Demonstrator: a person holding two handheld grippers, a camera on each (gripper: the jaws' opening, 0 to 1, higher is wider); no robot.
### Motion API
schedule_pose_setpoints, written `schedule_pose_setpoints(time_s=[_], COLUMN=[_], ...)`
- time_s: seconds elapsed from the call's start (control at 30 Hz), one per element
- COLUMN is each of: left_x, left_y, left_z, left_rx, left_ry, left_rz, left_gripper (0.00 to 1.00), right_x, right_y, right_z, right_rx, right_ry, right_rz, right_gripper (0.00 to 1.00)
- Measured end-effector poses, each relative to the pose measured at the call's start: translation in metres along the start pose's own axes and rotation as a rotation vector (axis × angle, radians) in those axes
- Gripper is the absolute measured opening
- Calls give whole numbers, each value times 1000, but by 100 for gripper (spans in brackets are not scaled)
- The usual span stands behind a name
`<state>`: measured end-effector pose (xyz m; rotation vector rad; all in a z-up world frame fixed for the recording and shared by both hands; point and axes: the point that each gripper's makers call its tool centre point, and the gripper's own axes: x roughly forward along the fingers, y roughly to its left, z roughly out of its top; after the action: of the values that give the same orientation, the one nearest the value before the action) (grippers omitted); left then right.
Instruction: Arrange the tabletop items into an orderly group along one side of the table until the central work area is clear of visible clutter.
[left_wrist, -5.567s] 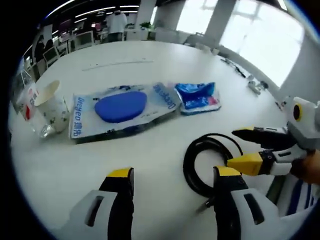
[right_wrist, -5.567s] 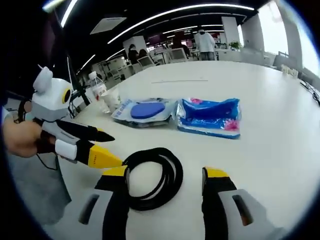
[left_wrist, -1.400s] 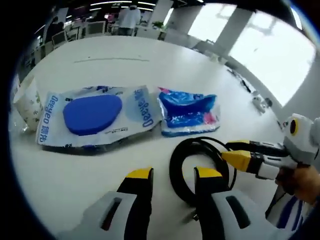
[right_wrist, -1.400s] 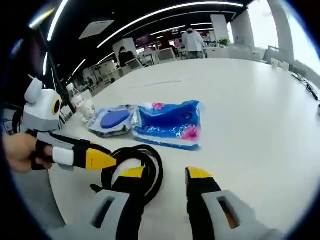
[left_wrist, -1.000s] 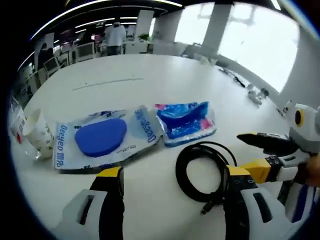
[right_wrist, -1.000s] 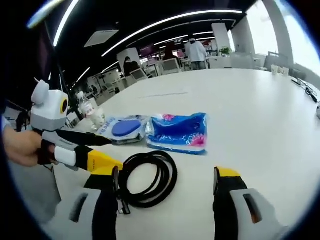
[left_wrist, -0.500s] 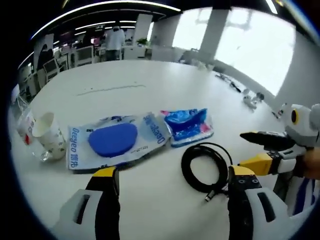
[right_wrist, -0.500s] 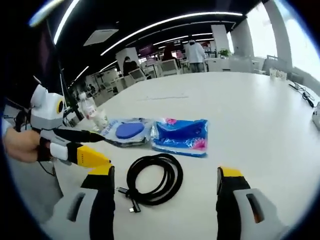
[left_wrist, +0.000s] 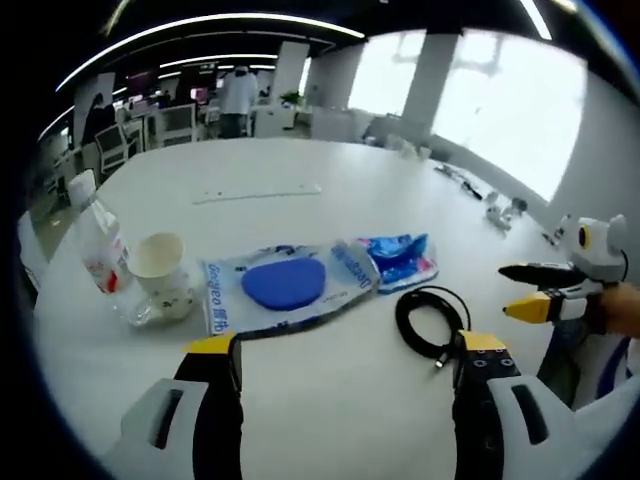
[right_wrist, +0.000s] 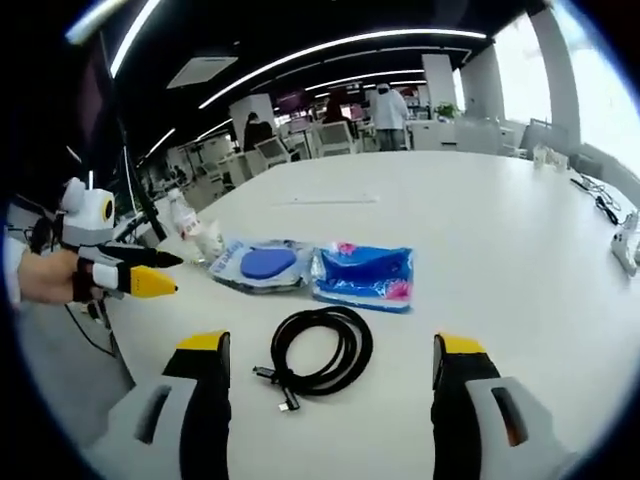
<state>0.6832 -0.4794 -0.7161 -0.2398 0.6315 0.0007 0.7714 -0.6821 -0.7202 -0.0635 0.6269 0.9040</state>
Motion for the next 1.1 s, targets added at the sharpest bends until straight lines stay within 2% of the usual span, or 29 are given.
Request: schedule_pose_setpoints(time_s=[0.17, 0.47, 0.6, 0.67, 0.7, 0.8, 0.97, 1.07, 1.1], left_x=[-26, -78, -93, -98, -101, -107, -120, -134, -139], left_y=[24, 71, 86, 89, 94, 96, 97, 99, 99], left_z=[3, -12, -23, -28, -32, -27, -9, -2, -1], left_rx=[5, 15, 21, -9, -31, -57, -40, -52, -41], left_ry=[-30, -39, -22, -7, 19, -10, -32, -44, -40], left_rz=[11, 35, 42, 49, 66, 54, 37, 41, 34], left_gripper=[83, 85, 85, 85, 86, 86, 86, 87, 87], right_x=[-11, -27, -33, -36, -38, -40, -42, -43, -46], right_y=[9, 29, 33, 36, 38, 42, 53, 52, 58], right_z=[2, -1, 1, 4, 5, 7, 12, 11, 11], right_rx=[5, 4, -6, -5, -5, -44, -50, -25, -18], right_ry=[-5, -5, -13, -20, -23, -20, -34, -34, -44], right_rz=[-5, -28, -48, -59, -62, -78, -74, -74, -73], right_gripper=[81, 79, 79, 79, 79, 79, 78, 77, 77])
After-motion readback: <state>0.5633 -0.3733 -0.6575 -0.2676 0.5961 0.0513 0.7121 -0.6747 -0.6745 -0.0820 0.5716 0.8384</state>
